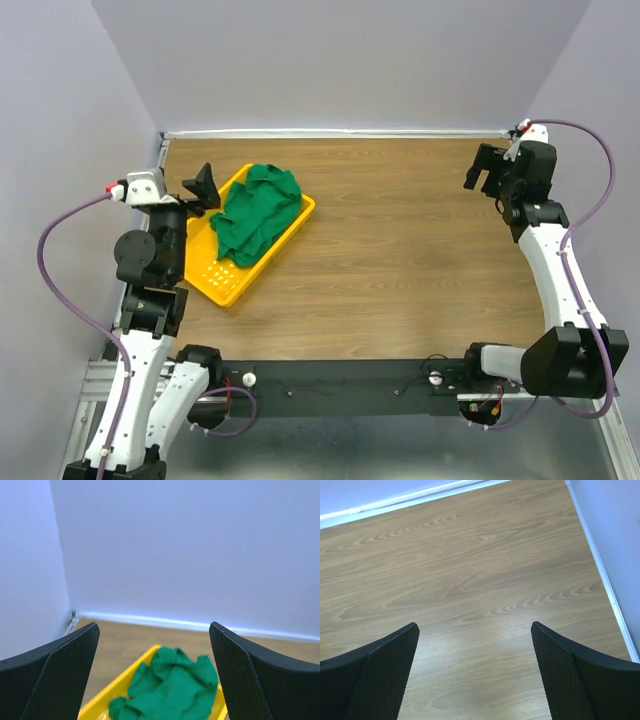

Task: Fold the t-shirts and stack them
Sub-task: Grab the tshirt from the pile, then move the tshirt to the center of the board, then flatten the tshirt out

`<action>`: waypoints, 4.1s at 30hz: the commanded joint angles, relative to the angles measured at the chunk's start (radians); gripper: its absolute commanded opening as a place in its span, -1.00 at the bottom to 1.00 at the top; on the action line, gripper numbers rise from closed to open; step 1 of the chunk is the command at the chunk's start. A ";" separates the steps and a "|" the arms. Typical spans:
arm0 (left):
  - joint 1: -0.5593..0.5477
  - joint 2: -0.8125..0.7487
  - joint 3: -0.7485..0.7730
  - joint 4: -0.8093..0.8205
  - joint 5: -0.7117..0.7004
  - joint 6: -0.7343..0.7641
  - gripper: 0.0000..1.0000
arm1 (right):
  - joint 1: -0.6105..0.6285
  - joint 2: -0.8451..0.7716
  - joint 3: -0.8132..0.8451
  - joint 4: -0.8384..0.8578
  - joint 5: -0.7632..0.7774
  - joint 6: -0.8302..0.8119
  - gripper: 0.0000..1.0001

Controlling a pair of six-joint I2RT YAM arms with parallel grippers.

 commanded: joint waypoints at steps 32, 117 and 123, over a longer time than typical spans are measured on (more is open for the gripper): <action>-0.141 1.183 0.513 -0.442 0.006 0.021 0.26 | 0.000 0.113 -0.009 -0.239 -0.861 -0.523 1.00; -0.358 1.144 0.381 -0.711 -0.063 0.124 -0.29 | -0.089 0.087 -0.087 -0.244 -0.895 -0.549 1.00; -0.307 1.159 0.448 -0.646 -0.143 0.116 -0.87 | -0.088 0.094 -0.083 -0.244 -0.892 -0.551 1.00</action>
